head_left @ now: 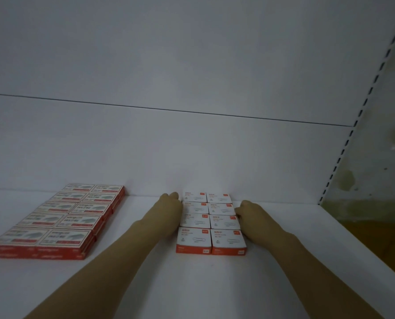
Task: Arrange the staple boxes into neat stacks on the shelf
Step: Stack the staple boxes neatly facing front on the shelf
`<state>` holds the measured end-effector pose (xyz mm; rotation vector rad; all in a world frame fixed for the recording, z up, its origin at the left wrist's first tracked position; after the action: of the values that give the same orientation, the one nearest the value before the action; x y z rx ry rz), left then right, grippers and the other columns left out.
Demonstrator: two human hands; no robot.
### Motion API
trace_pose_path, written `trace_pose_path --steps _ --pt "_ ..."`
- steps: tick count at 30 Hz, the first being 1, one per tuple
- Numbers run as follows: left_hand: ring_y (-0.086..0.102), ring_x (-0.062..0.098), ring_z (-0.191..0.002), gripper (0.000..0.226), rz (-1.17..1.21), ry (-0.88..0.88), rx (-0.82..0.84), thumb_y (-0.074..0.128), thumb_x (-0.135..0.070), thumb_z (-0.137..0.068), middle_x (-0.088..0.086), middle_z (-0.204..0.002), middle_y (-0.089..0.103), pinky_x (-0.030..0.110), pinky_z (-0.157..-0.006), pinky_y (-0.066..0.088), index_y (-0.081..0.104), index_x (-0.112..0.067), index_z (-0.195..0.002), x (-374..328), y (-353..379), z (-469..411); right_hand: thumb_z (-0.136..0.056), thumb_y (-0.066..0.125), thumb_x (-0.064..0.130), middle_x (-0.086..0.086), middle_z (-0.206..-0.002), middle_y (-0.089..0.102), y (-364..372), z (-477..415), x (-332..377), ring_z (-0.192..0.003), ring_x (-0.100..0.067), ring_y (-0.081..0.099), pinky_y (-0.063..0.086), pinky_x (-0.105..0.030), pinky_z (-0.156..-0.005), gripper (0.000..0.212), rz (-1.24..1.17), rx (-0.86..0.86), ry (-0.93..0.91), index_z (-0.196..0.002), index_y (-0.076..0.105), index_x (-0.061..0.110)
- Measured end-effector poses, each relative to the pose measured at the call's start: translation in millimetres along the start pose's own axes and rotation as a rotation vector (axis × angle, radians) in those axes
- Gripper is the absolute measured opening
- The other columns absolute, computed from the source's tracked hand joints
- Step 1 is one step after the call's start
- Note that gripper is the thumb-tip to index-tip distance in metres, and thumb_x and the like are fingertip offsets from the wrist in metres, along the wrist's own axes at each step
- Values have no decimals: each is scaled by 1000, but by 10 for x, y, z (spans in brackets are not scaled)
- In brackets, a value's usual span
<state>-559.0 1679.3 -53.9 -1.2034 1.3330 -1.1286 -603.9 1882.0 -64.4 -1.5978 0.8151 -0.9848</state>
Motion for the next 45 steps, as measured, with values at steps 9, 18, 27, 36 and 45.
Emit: trace_pose_path --steps 9,18,27,36,45 --pt "45 24 -113 27 -89 -2 -27 42 -11 -96 10 -121 45 30 -94 42 55 -5 -119 -45 -50 94 -96 43 15 -4 -90 56 -87 74 63 -77 -14 54 37 -16 -60 25 -77 38 54 -86 63 4" --pt "42 21 -111 25 -79 68 -56 43 -14 -96 6 -118 46 27 -89 41 56 -10 -117 -33 -23 413 -98 42 19 8 -73 34 -40 308 98 -64 -4 41 28 -11 -51 25 4 41 65 -103 60 3" --pt "40 19 -114 27 -78 58 -75 44 -14 -96 5 -123 44 27 -92 43 52 -11 -121 -94 11 424 -98 43 17 10 -71 29 -42 294 133 -60 1 33 30 -13 -53 21 40 59 70 -107 56 4" --pt "50 23 -111 31 110 -32 4 41 -12 -93 7 -114 49 27 -90 40 58 -3 -117 86 -133 558 -101 32 17 -12 -109 57 -226 651 65 -103 -24 56 42 -25 -81 34 -51 10 83 -111 61 2" --pt "45 11 -73 37 241 34 71 62 -53 -80 -3 -84 41 25 -68 38 60 -17 -78 -43 -145 827 -85 59 48 8 -81 44 -234 919 191 -68 0 45 34 -10 -56 38 -234 25 -40 -109 65 19"
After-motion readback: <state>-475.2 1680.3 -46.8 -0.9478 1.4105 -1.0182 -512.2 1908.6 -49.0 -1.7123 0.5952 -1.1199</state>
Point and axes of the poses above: each hand's wrist, its own z-axis away from the middle knuckle, its own y-axis out of the palm, x = y × z, the point moved 3 cm from there along -z, towards the middle knuckle
